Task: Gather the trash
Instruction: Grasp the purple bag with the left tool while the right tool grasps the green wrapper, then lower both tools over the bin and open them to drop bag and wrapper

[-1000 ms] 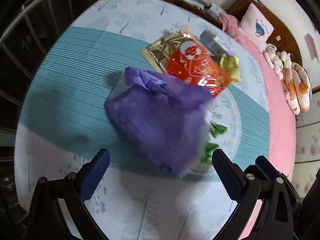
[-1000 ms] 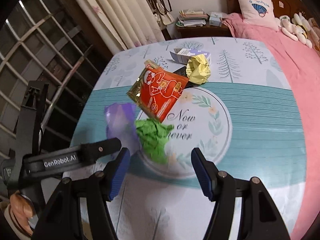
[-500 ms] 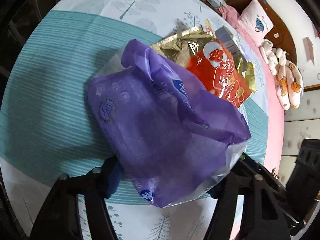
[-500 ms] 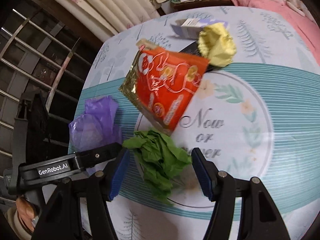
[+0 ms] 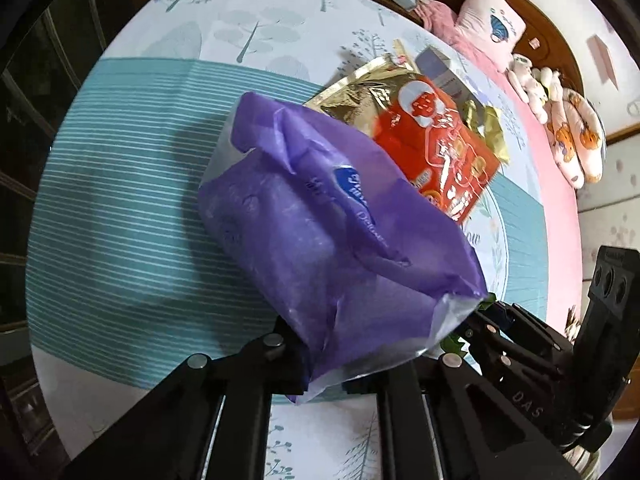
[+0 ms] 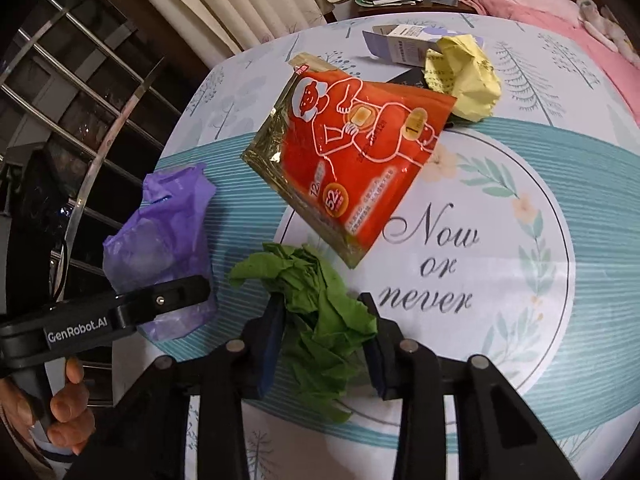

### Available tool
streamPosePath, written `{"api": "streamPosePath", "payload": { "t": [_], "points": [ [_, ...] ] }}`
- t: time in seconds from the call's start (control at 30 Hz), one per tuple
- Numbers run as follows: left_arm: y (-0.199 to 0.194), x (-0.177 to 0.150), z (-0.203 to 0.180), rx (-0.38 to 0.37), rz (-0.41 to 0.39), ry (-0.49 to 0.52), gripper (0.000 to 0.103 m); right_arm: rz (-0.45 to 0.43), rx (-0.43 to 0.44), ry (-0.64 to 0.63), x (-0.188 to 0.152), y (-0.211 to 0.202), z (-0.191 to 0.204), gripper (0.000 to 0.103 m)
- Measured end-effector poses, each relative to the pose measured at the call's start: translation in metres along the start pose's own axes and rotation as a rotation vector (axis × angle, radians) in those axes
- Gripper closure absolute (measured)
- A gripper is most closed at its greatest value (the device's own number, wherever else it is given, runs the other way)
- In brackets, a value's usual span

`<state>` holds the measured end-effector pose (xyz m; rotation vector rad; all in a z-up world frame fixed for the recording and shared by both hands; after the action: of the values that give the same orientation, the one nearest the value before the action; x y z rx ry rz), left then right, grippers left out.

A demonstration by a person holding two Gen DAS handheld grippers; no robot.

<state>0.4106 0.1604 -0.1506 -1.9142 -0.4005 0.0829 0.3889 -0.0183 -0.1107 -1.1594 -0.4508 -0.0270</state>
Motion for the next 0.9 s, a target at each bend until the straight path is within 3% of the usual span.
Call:
{"api": "streamPosePath", "payload": {
  "t": [0.43,0.9],
  "points": [
    [-0.069,-0.065,-0.048,0.051,-0.127,0.162,0.097,-0.143,0.025,0.013,-0.049,-0.092,0.001,0.07],
    [-0.141,-0.212,-0.108,0.077,-0.292,0.188,0.097,-0.24,0.053,-0.048,-0.164,-0.213,-0.018,0.069]
  ]
}}
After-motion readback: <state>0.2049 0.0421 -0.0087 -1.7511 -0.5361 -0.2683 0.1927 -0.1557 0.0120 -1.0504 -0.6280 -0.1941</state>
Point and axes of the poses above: each gripper's, at about its wrist camera, not at the fingertips, and y roughly the way its jaws point, z to its left, x to its top, the point moved 3 cm from there along y, roughly the way its jaws point, and after that the axes turned 3 degrees about -y, right-handed, at the moved point
